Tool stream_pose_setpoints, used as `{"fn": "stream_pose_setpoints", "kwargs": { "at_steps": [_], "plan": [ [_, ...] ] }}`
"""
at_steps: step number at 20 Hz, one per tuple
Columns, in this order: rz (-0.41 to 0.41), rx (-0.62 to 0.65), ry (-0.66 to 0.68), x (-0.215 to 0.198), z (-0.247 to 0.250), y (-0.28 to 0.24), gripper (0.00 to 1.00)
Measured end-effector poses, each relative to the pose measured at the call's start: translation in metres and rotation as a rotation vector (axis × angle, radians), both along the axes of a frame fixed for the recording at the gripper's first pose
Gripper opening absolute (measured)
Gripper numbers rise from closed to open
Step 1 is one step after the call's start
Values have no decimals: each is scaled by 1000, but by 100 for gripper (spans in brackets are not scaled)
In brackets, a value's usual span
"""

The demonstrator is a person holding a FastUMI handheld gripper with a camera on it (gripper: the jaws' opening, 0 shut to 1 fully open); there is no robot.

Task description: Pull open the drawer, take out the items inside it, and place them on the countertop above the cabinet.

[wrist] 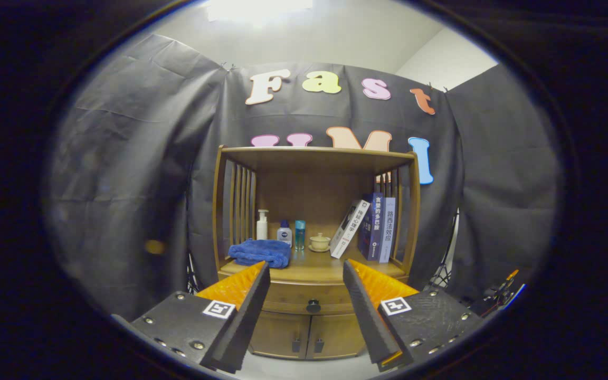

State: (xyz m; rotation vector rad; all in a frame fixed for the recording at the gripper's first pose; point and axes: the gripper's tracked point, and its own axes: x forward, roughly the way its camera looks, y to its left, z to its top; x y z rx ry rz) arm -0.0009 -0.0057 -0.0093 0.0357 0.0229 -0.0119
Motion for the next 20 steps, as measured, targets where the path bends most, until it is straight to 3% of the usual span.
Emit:
{"fn": "stream_pose_setpoints", "kwargs": {
  "at_steps": [7, 13, 16, 20],
  "plan": [
    [-26, 3, -2, 9, -10, -9, 85],
    [4, -24, 10, 48, -39, 4, 85],
    [58, 9, 54, 81, -74, 20, 85],
    [37, 83, 171, 126, -139, 13, 85]
  ]
}}
